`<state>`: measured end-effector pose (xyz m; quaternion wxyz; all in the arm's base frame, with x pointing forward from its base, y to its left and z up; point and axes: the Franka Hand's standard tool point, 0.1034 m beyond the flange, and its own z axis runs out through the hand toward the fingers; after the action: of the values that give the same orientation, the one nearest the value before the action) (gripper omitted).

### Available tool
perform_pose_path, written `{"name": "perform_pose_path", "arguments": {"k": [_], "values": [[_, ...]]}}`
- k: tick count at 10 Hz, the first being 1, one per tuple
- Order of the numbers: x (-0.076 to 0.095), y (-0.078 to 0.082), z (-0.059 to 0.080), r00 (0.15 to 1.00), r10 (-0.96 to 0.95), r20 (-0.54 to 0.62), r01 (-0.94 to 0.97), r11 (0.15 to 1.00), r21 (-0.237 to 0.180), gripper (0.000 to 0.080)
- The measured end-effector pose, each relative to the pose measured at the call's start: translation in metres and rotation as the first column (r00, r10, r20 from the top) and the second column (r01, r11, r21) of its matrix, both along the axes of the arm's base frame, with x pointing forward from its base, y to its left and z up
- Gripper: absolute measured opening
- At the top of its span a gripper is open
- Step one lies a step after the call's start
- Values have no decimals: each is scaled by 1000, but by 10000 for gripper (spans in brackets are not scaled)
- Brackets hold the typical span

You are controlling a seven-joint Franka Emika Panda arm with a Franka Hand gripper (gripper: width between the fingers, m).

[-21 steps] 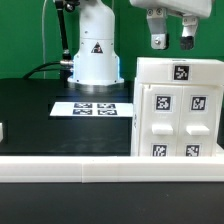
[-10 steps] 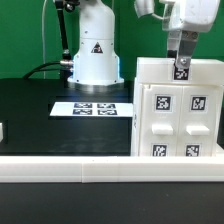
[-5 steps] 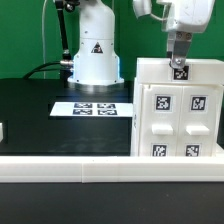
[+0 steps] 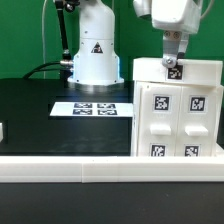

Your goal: Assemble cabinet

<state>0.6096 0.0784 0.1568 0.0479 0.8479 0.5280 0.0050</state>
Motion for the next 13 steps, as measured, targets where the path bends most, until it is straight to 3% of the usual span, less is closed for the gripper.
{"name": "perform_pose_path", "arguments": {"k": [3,5,7,9,13], "values": [[0,0,0,970,-242,22,242,970,25,560],[0,1,1,889,-455,48,452,890,59,560],[0,2,1,786,-617,46,612,786,84,560],[0,5,0,629,-777,30,770,627,117,560],[0,6,0,421,-907,14,898,419,138,560]]}}
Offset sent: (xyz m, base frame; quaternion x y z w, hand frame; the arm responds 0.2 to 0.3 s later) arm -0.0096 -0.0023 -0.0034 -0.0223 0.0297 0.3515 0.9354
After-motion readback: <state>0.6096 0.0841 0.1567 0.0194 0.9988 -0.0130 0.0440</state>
